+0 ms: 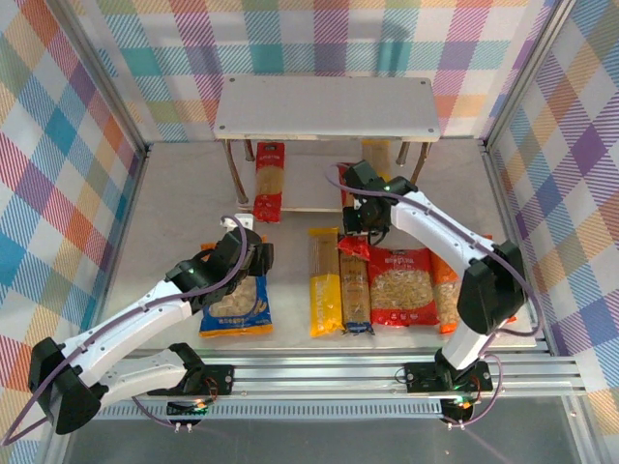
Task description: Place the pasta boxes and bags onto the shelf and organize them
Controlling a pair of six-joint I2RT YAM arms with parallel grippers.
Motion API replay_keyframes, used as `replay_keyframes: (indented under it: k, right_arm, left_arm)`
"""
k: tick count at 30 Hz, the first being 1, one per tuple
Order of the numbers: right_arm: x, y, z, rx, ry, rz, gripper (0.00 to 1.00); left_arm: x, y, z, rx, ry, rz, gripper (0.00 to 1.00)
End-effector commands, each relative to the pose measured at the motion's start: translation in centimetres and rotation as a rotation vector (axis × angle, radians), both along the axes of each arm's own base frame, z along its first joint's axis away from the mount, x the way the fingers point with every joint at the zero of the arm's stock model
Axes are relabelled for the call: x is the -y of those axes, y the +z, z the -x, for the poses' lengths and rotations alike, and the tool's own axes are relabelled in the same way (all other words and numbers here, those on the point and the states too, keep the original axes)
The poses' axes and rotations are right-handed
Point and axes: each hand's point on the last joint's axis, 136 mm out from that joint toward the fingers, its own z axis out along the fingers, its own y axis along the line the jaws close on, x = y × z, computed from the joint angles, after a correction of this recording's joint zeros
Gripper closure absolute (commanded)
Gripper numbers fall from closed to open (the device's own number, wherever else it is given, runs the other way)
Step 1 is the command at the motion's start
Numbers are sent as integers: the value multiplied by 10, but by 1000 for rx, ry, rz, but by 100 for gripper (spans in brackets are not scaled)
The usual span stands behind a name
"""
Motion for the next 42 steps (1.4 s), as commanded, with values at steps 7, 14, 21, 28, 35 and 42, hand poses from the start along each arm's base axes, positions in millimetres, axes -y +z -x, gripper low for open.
replay_keyframes:
  k: [7, 14, 21, 28, 35, 42]
  right_arm:
    - [-12, 24, -86, 191, 11, -16, 100]
    - [-10, 26, -117, 242, -5, 34, 100]
    - [-7, 14, -138, 245, -13, 80, 100]
    - [2, 7, -148, 257, -53, 111, 100]
    - [10, 12, -155, 308, -82, 140, 99]
    - [16, 8, -160, 301, -102, 181, 86]
  left_arm:
    - [10, -10, -2, -29, -16, 23, 30]
    - [14, -19, -1, -59, -25, 31, 30]
    - [16, -27, 0, -84, -28, 32, 31]
    - [18, -35, 4, -116, -39, 30, 31]
    - [16, -47, 12, -147, -35, 37, 31]
    - [16, -48, 15, -153, -37, 44, 31]
